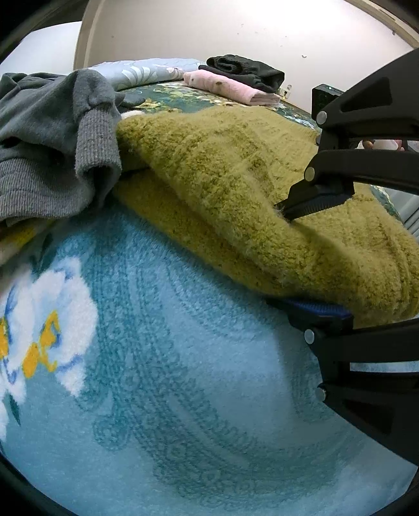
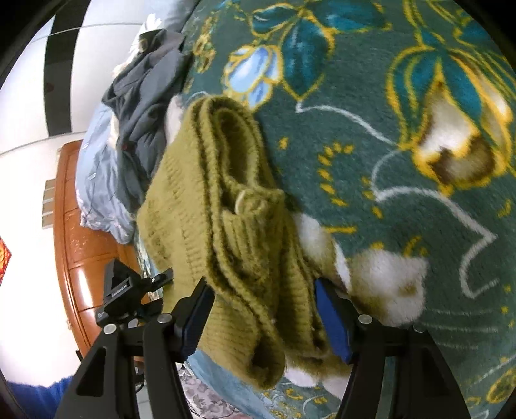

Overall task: Fold clothes
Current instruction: 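Lift the folded sweater with both grippers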

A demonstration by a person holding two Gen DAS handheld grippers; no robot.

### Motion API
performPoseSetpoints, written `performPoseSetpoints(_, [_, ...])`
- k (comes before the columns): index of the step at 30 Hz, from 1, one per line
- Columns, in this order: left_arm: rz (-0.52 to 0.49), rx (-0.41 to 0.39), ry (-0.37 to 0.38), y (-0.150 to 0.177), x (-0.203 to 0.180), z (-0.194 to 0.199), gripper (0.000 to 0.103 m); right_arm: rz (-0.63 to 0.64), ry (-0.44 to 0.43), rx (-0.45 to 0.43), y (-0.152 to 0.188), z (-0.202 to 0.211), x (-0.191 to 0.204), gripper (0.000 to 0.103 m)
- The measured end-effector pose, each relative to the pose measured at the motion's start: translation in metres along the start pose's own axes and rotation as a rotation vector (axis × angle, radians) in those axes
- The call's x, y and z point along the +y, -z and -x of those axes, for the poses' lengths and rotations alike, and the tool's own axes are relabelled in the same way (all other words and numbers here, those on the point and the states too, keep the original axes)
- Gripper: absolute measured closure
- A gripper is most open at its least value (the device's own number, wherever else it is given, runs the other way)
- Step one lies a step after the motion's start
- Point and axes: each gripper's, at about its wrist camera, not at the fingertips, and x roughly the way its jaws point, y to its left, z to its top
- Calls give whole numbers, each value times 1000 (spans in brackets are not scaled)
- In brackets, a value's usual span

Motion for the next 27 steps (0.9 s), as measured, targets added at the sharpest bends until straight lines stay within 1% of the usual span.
performPoseSetpoints(5, [-4,-5,-10,7,-2,-1,54,3,-31,7,-6,-9,-2,36])
performPoseSetpoints(7, [-7,-7,-15,10,-3,-1,54,5,-39,9,-7,-11,-3,38])
performPoseSetpoints(9, [-1,-10,-19,14,-3,-2,54,-6,-35,10,-10,-11,-6,50])
performPoseSetpoints(10, [2,-13,-21,16,-3,-2,54,-16,-38,10,-12,-12,-7,52])
performPoseSetpoints(11, [3,-17,-26,18,-4,-2,54,-25,-42,10,-13,-12,-7,57])
performPoseSetpoints(14, [-7,-32,-49,25,-8,-1,55,-23,-8,8,-14,-14,0,57])
performPoseSetpoints(15, [-14,-38,-61,27,-10,-1,56,-23,5,5,-14,-15,2,59])
performPoseSetpoints(16, [-30,-43,-78,30,-14,0,57,-25,18,-1,-13,-15,4,60])
performPoseSetpoints(18, [-65,-53,-113,37,-23,1,65,-34,42,-20,-10,-12,8,65])
performPoseSetpoints(21, [-119,-66,-153,47,-36,6,72,-61,63,-67,-3,-5,17,69])
performPoseSetpoints(26, [-212,-96,-210,71,-55,24,74,-90,105,-136,12,9,42,71])
performPoseSetpoints(27, [-236,-106,-224,55,-48,45,75,-83,115,-141,16,12,50,72])
